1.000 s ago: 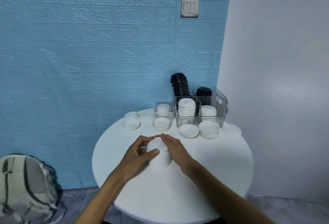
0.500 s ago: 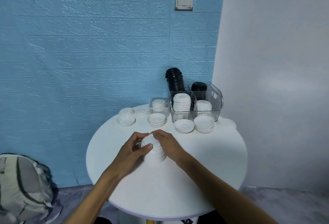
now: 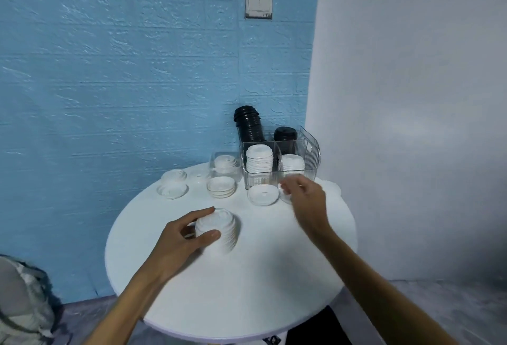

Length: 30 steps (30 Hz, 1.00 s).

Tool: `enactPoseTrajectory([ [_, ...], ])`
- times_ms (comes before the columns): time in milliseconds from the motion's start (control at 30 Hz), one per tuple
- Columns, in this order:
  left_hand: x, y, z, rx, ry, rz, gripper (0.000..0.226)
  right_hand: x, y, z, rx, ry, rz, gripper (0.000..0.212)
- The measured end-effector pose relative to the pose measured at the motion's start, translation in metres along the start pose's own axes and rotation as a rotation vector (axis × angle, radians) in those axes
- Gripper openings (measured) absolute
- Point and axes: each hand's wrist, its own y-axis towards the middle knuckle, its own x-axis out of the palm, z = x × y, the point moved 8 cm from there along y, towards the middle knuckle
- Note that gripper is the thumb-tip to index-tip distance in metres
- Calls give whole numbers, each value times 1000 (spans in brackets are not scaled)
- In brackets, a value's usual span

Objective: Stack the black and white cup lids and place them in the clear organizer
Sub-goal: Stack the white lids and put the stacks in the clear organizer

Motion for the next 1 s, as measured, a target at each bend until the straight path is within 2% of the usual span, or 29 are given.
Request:
enactPoseTrajectory([
  [100,1,0,0,-13,-14,8,57,-68,31,25,17,-54,276,12],
  [167,1,0,1,-14,-23,7,56,-98,50,52,69,-127,350,10],
  [233,0,0,1,-11,-34,9,55,-108,69,83,153,-219,274,29],
  [400,0,0,0,-19,-29,7,58,-87,89,126,262,-457,-117,72],
  [533,-1,-1,1,-20,-21,12,67,-72,94,143,280,-644,-252,89],
  [600,-1,0,0,-19,-17,17,61,-70,96,144,285,-668,-266,89],
  [733,0,0,0,-17,-2,11,57,-69,97,135,218,-593,-251,65],
  [833,-1,0,0,-15,3,1,55,-73,93,132,233,-597,-213,62],
  [1000,-2,-1,0,-11,31,9,54,-97,74,109,209,-497,20,66],
])
